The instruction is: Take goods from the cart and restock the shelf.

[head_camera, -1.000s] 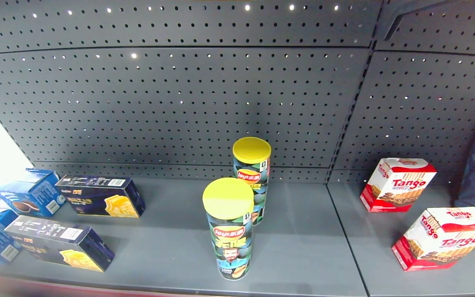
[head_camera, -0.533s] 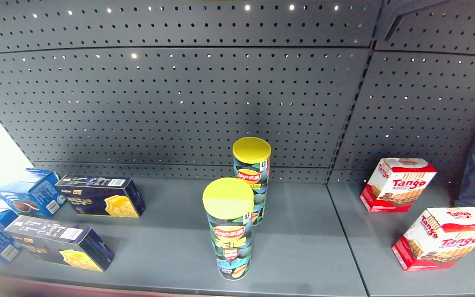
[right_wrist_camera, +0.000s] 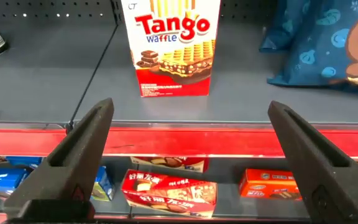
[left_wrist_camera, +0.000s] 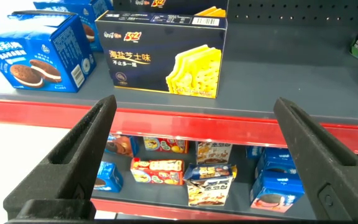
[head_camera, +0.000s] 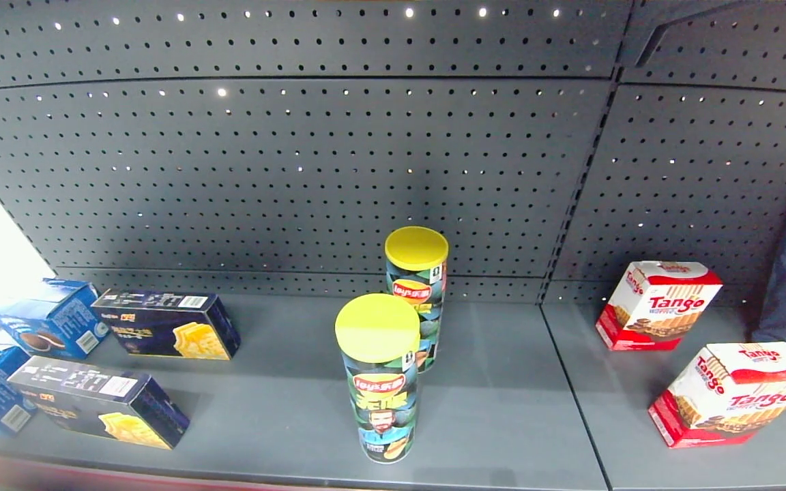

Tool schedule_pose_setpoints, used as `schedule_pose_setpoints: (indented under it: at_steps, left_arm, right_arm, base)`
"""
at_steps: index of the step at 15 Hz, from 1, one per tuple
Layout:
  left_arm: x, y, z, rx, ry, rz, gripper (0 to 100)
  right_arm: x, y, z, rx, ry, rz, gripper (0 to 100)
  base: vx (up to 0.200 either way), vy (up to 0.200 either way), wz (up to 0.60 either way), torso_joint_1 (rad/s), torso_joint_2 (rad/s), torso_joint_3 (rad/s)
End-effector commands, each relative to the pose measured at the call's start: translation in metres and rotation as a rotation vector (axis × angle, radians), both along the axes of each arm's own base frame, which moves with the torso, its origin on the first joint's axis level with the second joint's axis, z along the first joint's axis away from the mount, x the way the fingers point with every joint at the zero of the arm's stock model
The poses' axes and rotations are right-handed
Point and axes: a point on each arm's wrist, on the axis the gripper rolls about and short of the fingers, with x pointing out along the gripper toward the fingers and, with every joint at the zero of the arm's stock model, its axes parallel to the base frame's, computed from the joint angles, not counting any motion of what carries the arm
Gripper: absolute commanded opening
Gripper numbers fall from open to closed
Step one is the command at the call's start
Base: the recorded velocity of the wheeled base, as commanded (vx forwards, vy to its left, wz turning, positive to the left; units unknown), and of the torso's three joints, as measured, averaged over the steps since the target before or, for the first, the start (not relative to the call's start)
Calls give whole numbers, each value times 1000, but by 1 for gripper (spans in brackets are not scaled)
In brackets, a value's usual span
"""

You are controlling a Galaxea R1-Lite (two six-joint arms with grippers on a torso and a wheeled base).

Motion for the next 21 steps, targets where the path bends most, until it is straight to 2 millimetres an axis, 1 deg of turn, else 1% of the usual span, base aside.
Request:
schedule_pose_setpoints:
  at_steps: [1,3,5,9,10,11,12,13,15,16,17,18,20,21]
  left_arm:
    - [0,0,0,0,0,0,100]
    - [0,0,0,6,0,-6,100]
    - [0,-1,0,84,5,-58,100]
    - [0,-2,0,81,-2,-110,100]
    - [-5,-3,58,257,-97,-205,100]
    - [2,-3,79,285,-85,-269,100]
    - [14,-4,107,303,-75,-349,100]
    - [28,-7,124,303,-43,-419,100]
    - [61,-15,153,316,10,-531,100]
    - [71,-18,160,314,25,-555,100]
    - [89,-22,166,306,72,-573,100]
    - [112,-27,168,286,142,-583,100]
    - [138,-36,165,239,233,-616,100]
    - [152,-44,163,218,279,-649,100]
  right_arm:
    - [0,0,0,0,2,0,100]
    - [0,0,0,0,4,0,100]
    - [0,0,0,0,4,0,100]
    - [0,0,0,-1,2,0,100]
    - [0,0,0,-1,4,2,100]
    - [0,0,0,-1,4,0,100]
    - [0,0,0,0,4,0,100]
    - [0,0,0,0,4,2,100]
    - [0,0,0,0,4,0,100]
    - [0,0,0,-1,2,0,100]
    - [0,0,0,0,4,0,100]
    - [0,0,0,0,4,0,100]
    - [0,0,0,0,4,0,100]
    - [0,0,0,0,4,0,100]
  base:
    - [0,0,0,0,0,0]
    - [0,0,0,0,0,0]
    - [0,0,0,0,0,0]
    - [0,0,0,0,0,0]
    - [0,0,0,0,0,0]
    - [0,0,0,0,0,0]
    - [0,0,0,0,0,0]
    - [0,0,0,0,0,0]
    - [0,0,0,0,0,0]
    - [0,0,0,0,0,0]
    - [0,0,0,0,0,0]
    - [0,0,0,0,0,0]
    - [0,0,0,0,0,0]
    - [0,0,0,0,0,0]
